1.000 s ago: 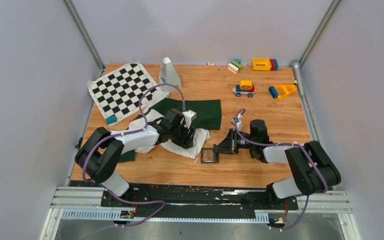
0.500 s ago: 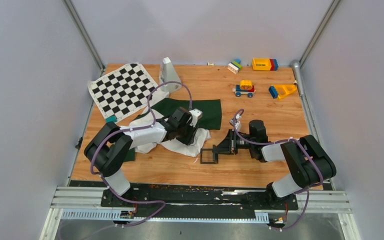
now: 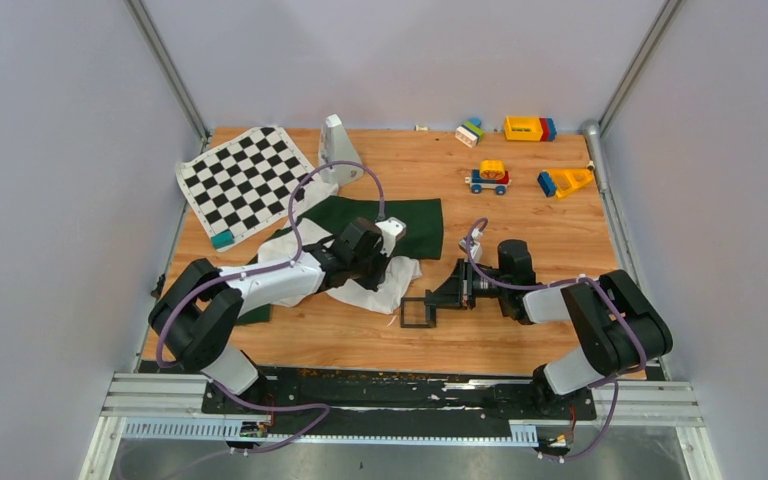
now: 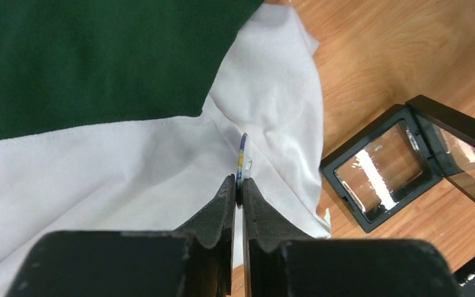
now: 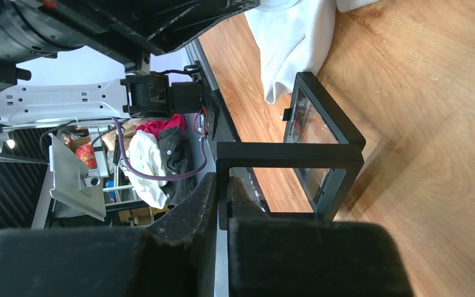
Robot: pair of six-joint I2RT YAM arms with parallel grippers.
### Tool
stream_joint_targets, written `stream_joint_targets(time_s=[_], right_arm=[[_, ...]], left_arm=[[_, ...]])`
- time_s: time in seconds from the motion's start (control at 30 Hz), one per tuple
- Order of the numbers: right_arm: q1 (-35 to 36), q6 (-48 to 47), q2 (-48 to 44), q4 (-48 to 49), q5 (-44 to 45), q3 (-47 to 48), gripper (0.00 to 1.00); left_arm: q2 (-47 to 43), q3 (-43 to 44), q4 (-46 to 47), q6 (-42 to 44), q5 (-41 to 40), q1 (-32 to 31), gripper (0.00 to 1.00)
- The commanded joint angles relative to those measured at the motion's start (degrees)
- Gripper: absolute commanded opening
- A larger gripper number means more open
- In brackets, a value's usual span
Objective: Remove the brooch from the garment
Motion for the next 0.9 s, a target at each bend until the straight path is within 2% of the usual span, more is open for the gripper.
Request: stream_joint_targets(time_s=[0.0, 0.2, 0.4, 0.57, 0.87], right_arm=[[-0.1, -1.3, -0.3, 0.9, -0.7, 1.1, 0.0], [-0.2, -1.8, -0.7, -0.1, -0.4, 1.3, 0.0], [-0.4, -1.4, -1.3, -0.5, -0.6, 1.6, 0.0], [-0.9, 0.9, -0.7, 1.0, -2.3, 2.1, 0.0], [-1.2, 4.7, 3.5, 7.1, -5.5, 2.6, 0.0]], left_arm=[[-3.3, -0.9, 2.8, 0.8, 2.8, -0.3, 0.11], [-3.4, -1.1, 2.5, 1.2, 4.1, -1.0, 0.0], [-6.7, -3.6, 5.8, 4.2, 1.0, -5.9, 0.0], [-10.7, -7.7, 13.1, 7.4, -2.1, -9.4, 0.0], [-11.0, -13.7, 26.0, 16.8, -2.0, -12.2, 0.0]])
